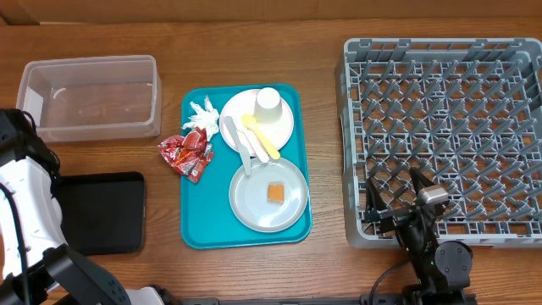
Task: Sort waste into correct bins and load items into the dishwasher rack
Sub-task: 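Tilt the bowl with the left gripper to pour rice onto the black tray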
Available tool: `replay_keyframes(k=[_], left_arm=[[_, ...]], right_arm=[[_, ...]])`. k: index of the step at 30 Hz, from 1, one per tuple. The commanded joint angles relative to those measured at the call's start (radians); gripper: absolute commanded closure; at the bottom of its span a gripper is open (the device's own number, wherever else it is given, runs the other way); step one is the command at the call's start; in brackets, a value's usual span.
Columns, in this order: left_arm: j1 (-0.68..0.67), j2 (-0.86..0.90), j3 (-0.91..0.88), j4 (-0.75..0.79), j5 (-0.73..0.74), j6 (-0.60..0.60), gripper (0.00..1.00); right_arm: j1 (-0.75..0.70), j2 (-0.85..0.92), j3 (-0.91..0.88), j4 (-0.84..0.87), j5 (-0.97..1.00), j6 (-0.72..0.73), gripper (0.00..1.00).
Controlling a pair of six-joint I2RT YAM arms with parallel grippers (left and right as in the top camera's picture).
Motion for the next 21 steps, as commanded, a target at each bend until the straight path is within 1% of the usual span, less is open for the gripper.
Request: replay_keyframes(k=[1,5,8,11,16,21], left_arm=[[0.001,0.018,-0.008,0.026,-0.146,0.121,0.96],[-0.011,0.021,-0.011,0.050,-0.171,0.188,0.96],[-0.024,0.021,-0.026,0.074,-0.176,0.292,0.96],[-0.053,0.021,-0.059,0.128,-0.232,0.372,0.96],[-0.098,0.021,-0.133,0.181,-0.255,0.397,0.96],[-0.113,0.021,-0.186,0.312,-0.349,0.441,0.96]], right_arm=[[0.005,-0.010,-0.010,0.005,0.014,-0.003,0.00],[0.005,-0.010,-0.010,0.005,0.014,-0.003,0.00],[0.005,-0.010,-0.010,0.005,0.014,-0.003,0.00],[0.005,-0.010,-0.010,0.005,0.014,-0.003,0.00],[0.005,-0.010,-0.010,0.005,0.014,-0.003,0.00],[0.005,-0.010,-0.010,0.005,0.014,-0.003,0.00]])
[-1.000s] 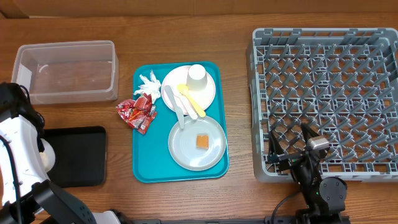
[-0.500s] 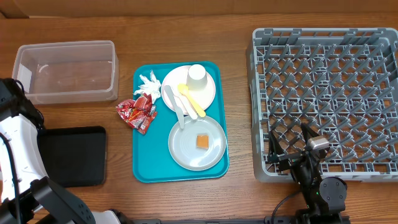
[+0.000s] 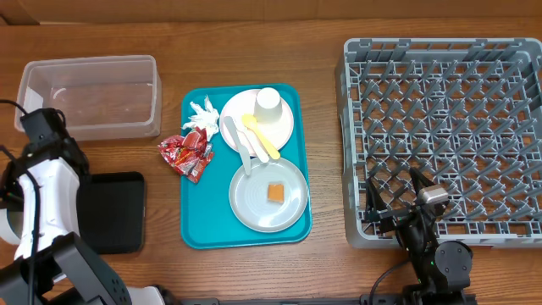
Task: Sort waste into correct bins and load items into the dishwasher rack
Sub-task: 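Tilt the bowl with the left gripper to pour rice onto the black tray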
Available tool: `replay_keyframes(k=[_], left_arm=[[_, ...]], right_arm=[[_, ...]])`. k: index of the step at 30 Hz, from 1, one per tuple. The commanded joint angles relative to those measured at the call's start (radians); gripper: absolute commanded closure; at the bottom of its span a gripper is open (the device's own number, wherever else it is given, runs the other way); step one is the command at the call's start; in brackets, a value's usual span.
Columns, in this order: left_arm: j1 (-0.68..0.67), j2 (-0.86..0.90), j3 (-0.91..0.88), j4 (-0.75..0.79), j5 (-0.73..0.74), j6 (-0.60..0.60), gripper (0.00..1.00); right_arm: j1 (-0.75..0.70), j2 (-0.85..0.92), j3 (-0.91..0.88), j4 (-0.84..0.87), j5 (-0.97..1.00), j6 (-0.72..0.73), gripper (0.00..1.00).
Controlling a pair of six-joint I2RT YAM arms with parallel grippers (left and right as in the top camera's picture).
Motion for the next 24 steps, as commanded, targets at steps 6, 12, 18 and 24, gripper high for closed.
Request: replay_keyframes(k=[6,12,18,24], left_arm=[[-0.008,0.007,-0.018,0.092,-0.107,0.067,0.96],[-0.030,0.007,-0.018,0.120,-0.108,0.124,0.96],[-0.079,0.007,-0.018,0.121,-0.107,0.126,0.96],[-0.105,0.007,-0.018,0.121,-0.108,0.126,0.96]], right_arm=[[0.005,-0.010,-0.010,0.005,0.013,-0.003,0.00],[0.005,-0.010,-0.010,0.005,0.013,-0.003,0.00],[0.005,-0.010,-0.010,0.005,0.013,-0.003,0.00],[0.005,-0.010,-0.010,0.005,0.013,-0.003,0.00]])
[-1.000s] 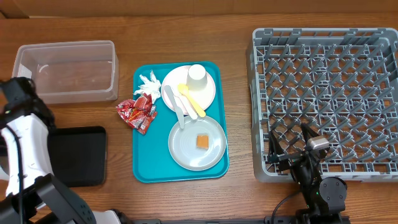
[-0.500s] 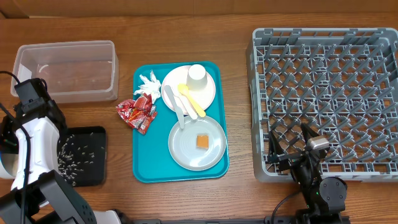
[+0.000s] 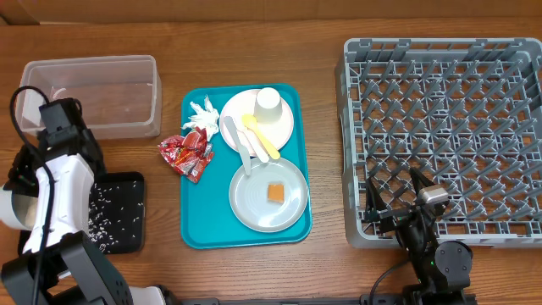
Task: Sort waste into correct bins and load items into the dishwasher rack
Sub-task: 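Tilt the bowl with the left gripper to pour rice onto the black tray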
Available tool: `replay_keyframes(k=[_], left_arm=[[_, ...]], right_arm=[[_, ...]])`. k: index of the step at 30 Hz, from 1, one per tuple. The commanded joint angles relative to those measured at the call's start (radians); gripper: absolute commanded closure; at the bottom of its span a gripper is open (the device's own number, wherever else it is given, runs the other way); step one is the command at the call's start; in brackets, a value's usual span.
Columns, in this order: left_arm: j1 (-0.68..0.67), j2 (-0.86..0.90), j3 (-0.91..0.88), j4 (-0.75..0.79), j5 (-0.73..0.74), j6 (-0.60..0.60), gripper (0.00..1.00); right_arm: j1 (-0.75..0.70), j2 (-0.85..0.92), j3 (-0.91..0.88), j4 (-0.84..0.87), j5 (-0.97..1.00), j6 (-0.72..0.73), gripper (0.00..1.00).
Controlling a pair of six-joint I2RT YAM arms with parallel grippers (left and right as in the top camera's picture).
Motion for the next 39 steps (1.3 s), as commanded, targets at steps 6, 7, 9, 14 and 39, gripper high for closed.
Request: replay_keyframes(k=[6,7,9,14,39], left_arm=[[-0.006,0.007,-0.005,0.078,-0.070,0.072,0.96],[-0.008,0.007,-0.005,0.104,-0.079,0.100,0.96],[-0.013,0.007,-0.005,0.175,-0.117,0.156,0.96],[-0.014,0.007,-0.005,0.146,-0.106,0.132,0.96],[-0.016,0.007,-0.005,-0.011,0.010,0.094,0.96]], right_arm=[[0.005,-0.010,-0.010,0.005,0.014,-0.003,0.00],[0.005,-0.010,-0.010,0.005,0.014,-0.003,0.00],[0.005,-0.010,-0.010,0.005,0.014,-0.003,0.00],[0.005,-0.010,-0.010,0.005,0.014,-0.003,0.00],[0.005,-0.010,-0.010,0.005,0.014,-0.003,0.00]])
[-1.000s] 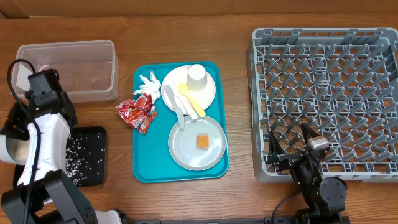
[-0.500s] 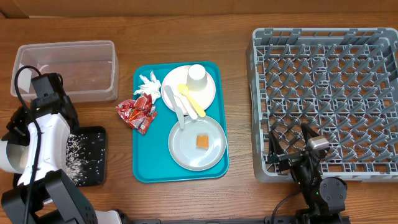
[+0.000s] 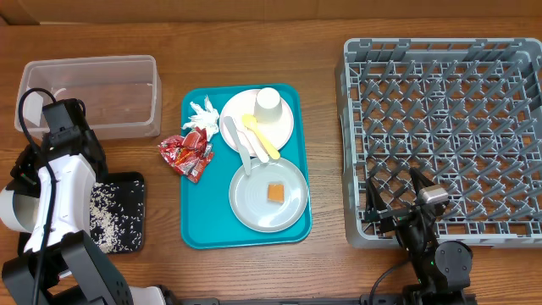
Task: Sort waste into correct bins and load items into the dishwasher rack
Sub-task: 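Tilt the bowl with the left gripper to pour rice onto the black tray, then keep the bowl inverted and shake it with the left gripper over the tray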
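The teal tray holds two white plates. The far plate carries a white cup, a yellow spoon and white cutlery. On the near plate lies an orange food piece. A crumpled napkin and a red wrapper sit at the tray's left edge. My left gripper hangs over the clear bin's near-left corner, its jaws hidden from above. My right gripper rests at the rack's front edge, its jaw state unclear.
A clear plastic bin stands at the back left. Below it sits a black bin, partly covered by my left arm and flecked with white specks. The grey dishwasher rack fills the right side.
My left arm has barely shifted, its end still at the clear bin's near-left corner. The right arm and the items on the tray have not moved.
My left arm's end was first low at the table's far left edge. Then it was further right, beside the black bin. Then it stood over the clear bin's near-left corner, where it remains. The right arm stayed at the rack throughout.
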Available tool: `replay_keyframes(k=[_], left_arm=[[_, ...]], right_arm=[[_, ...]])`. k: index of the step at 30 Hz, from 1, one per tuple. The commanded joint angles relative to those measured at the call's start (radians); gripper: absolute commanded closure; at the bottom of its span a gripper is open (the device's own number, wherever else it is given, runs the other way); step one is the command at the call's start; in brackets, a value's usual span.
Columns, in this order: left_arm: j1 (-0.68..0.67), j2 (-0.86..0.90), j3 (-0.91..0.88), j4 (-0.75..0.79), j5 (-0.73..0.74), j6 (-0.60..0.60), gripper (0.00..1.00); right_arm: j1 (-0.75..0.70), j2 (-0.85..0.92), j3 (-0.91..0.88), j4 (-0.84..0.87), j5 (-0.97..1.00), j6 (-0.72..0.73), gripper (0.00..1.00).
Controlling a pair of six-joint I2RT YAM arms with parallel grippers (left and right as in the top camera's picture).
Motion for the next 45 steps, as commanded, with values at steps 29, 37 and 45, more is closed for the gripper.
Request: replay_keyframes(k=[29,37,45], left_arm=[[-0.011,0.006,0.002,0.040,0.024,0.000,0.96],[-0.013,0.006,0.002,0.005,0.034,0.043,0.96],[-0.024,0.006,0.002,-0.047,0.065,0.123,0.96]], right_arm=[[0.006,-0.010,-0.010,0.005,0.014,-0.003,0.00],[0.006,-0.010,-0.010,0.005,0.014,-0.003,0.00],[0.006,-0.010,-0.010,0.005,0.014,-0.003,0.00]])
